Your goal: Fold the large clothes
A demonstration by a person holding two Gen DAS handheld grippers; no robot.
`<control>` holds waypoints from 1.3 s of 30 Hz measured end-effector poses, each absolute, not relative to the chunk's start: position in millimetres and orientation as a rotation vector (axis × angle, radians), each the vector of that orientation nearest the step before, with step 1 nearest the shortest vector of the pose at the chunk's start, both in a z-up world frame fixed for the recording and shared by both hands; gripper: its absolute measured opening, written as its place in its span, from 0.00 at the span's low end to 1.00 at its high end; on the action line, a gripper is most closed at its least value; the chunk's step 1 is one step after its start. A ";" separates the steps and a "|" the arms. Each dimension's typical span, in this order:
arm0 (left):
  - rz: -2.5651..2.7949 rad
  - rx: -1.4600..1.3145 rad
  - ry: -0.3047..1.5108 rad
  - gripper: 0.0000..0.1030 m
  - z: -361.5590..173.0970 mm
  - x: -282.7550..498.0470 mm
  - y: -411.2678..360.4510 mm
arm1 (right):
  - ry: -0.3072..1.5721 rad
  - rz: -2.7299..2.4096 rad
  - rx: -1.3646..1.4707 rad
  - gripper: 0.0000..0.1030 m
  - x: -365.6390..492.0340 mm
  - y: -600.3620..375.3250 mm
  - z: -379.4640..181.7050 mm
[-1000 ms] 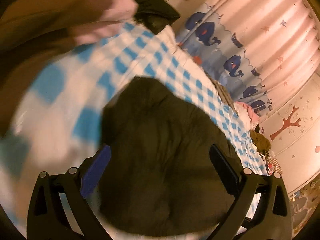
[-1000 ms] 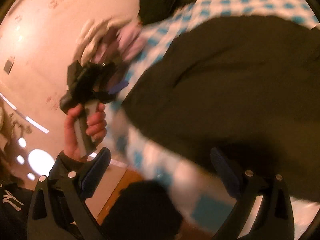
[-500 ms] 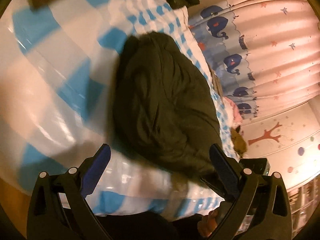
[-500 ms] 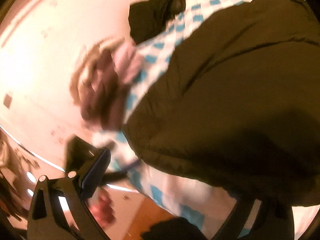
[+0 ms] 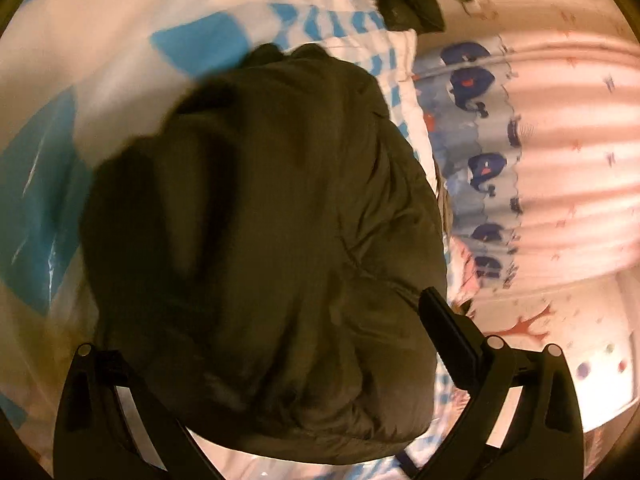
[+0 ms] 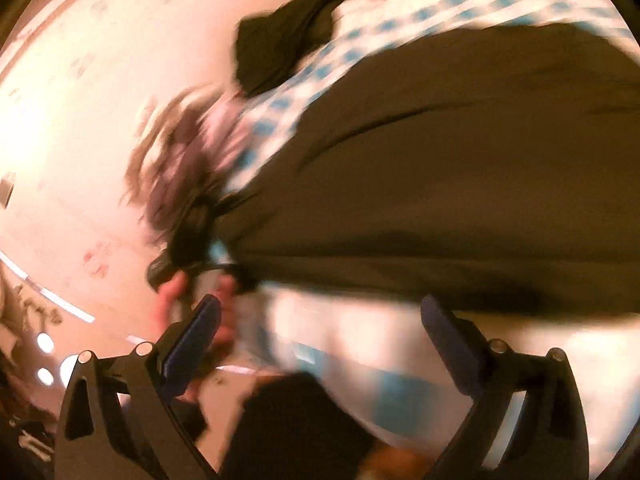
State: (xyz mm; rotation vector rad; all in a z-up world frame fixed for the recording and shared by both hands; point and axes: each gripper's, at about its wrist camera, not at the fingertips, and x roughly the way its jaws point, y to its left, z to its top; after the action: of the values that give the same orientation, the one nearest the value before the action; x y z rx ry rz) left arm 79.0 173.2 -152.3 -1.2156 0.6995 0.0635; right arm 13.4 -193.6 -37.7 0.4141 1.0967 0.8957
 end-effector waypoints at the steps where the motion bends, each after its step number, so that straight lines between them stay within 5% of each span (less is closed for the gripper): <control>1: 0.070 -1.187 0.698 0.92 -149.9 79.9 169.7 | 1.083 0.816 0.451 0.93 15.9 -233.5 -39.9; 8: 0.136 -1.114 0.694 0.92 -146.3 83.8 153.6 | 1.127 0.579 0.886 0.93 57.7 -392.6 -100.1; 27: 0.145 -1.147 0.713 0.92 -154.1 85.7 174.7 | 1.165 0.589 0.955 0.94 114.4 -373.5 -123.3; 29: 0.164 -1.139 0.720 0.78 -154.2 85.0 175.1 | 1.120 0.595 0.964 0.91 114.5 -372.7 -119.4; 30: 0.180 -1.126 0.739 0.50 -154.8 85.7 175.8 | 1.108 0.589 0.954 0.58 114.4 -370.1 -117.3; 31: 0.159 -1.137 0.738 0.35 -156.6 85.8 177.4 | 1.107 0.565 0.912 0.33 114.4 -365.8 -114.1; 32: 0.142 -1.148 0.732 0.30 -157.5 85.2 179.5 | 1.103 0.568 0.909 0.24 114.3 -363.8 -113.2; 34: 0.127 -1.091 0.735 0.17 -147.6 85.5 177.7 | 1.074 0.582 0.880 0.22 113.2 -358.8 -104.7; 39: 0.050 -1.018 0.709 0.10 -113.2 73.4 172.5 | 0.995 0.660 0.848 0.19 102.2 -359.2 -68.4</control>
State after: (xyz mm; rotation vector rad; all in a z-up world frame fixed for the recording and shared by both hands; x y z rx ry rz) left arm 73.4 172.5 -113.2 -1.0185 0.7095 0.0496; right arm 102.2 -359.2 -68.4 0.8482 0.9952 0.6604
